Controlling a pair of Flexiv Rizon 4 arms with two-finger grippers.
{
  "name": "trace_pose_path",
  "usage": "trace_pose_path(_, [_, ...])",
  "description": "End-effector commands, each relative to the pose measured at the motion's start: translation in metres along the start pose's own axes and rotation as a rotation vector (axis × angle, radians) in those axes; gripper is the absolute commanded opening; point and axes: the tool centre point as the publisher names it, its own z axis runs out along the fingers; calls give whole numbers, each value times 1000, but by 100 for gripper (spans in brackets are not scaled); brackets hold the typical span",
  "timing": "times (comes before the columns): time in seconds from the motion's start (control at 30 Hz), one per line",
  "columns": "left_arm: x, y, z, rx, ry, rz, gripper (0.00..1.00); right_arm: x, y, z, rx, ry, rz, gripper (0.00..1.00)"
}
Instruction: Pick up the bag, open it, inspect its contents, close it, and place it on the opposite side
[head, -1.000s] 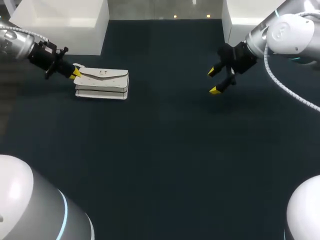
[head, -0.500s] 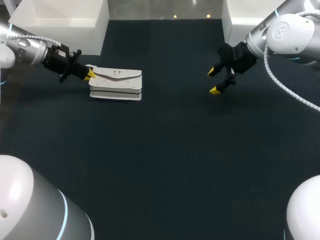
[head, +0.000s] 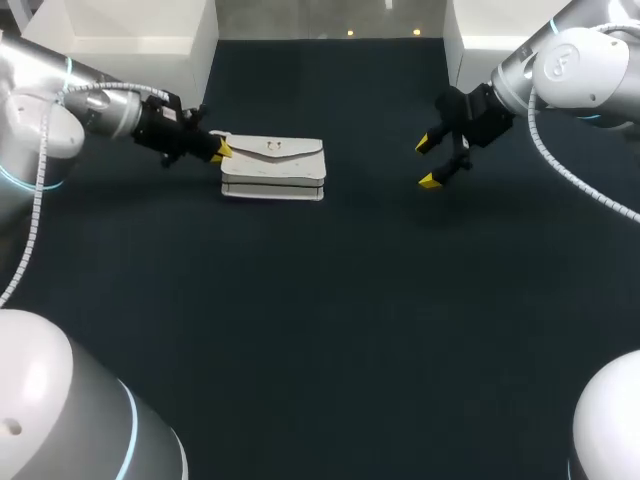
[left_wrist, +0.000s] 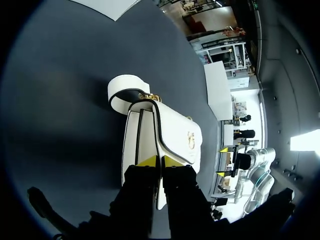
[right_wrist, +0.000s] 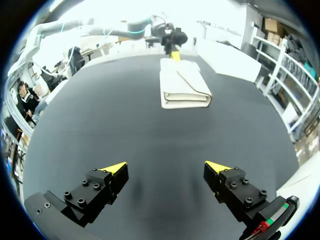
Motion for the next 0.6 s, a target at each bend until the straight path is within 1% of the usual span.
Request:
trace_pose_path(0.03, [6,3,21,4,13,4,0,-1,0,0,-2,2,-1,100])
trace_pose_path(0.23, [15,9,39,-38,26,25,0,-1,0,0,-2,2,-1,100])
trace_pose_path(0.6, [29,23,55,-83,47,59,0,-1,0,0,-2,2,-1,100])
